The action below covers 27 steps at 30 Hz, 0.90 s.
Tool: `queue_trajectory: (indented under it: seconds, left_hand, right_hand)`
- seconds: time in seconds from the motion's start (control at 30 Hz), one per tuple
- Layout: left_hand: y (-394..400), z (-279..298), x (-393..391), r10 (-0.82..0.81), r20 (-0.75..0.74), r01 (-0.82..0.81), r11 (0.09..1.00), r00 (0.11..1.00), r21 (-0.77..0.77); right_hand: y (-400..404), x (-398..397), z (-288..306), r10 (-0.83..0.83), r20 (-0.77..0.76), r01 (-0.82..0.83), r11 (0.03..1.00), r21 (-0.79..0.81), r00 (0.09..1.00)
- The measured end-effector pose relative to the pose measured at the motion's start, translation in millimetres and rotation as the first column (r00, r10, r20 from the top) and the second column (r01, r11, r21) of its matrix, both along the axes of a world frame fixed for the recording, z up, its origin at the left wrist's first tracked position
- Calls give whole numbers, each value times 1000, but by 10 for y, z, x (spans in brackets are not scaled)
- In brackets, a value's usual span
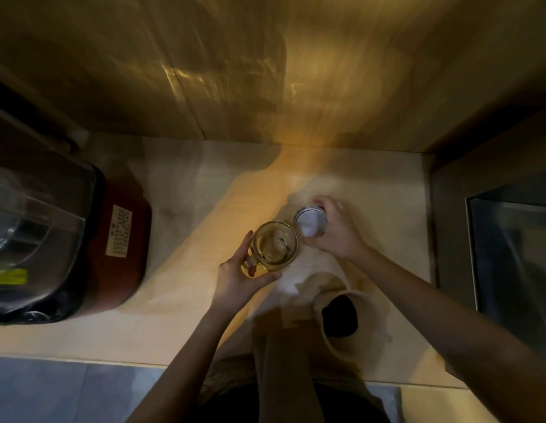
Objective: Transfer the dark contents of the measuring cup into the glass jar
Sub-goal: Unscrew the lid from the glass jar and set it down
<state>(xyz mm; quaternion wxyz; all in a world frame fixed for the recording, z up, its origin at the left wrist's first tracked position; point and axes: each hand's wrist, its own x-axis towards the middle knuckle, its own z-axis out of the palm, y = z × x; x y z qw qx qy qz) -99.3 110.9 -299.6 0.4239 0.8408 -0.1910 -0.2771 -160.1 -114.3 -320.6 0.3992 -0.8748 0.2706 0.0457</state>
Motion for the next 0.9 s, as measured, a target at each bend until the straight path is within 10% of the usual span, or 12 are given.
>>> queue_trajectory:
  seconds: [0.47,0.7,0.9]
  left_hand:
    - [-7,-34,-14,-24,28,24,1000,999,4]
    - [-14,-3,-7,-48,25,48,999,999,4]
    - [-5,0,-24,-39,-9,39,999,999,-5]
  right_hand:
    - [78,176,188,125,-336,-234,922,-308,934]
    - [86,-369,810,-191,-60,196,975,105,980]
    - [497,-1367,877,-610,129,566,781,262,782]
